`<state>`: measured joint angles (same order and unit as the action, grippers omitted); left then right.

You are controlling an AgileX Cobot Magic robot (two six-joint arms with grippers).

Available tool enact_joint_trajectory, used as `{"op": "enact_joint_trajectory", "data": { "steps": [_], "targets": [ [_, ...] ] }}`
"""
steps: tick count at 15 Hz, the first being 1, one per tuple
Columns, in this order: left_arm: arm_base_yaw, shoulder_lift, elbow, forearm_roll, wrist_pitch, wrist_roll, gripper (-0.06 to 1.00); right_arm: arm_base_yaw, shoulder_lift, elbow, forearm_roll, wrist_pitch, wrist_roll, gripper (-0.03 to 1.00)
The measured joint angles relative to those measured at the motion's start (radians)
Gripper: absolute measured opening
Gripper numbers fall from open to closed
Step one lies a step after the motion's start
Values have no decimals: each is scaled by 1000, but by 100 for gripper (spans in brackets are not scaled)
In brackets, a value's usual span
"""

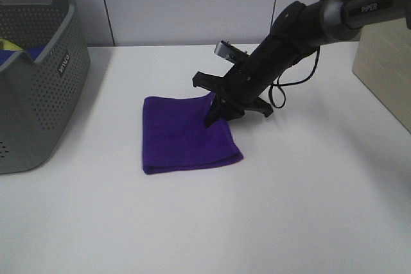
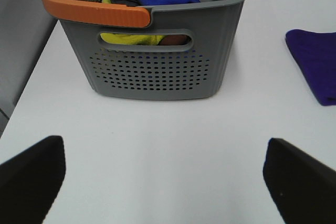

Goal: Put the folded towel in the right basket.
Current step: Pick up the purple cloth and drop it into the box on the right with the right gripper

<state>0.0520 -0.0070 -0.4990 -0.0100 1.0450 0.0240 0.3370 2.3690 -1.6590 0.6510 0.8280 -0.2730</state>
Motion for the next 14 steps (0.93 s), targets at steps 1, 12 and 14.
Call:
{"op": "enact_joint_trajectory", "data": {
  "steps": [1, 12, 14],
  "targets": [
    [0, 0, 0, 0, 0, 0, 99, 0, -29, -42, -119, 88, 12, 5],
    [0, 0, 0, 0, 0, 0, 99, -473, -330, -869, -532, 380, 153, 5],
    [0, 0, 0, 0, 0, 0, 99, -577, -329, -862, -537, 388, 153, 5]
  ]
}}
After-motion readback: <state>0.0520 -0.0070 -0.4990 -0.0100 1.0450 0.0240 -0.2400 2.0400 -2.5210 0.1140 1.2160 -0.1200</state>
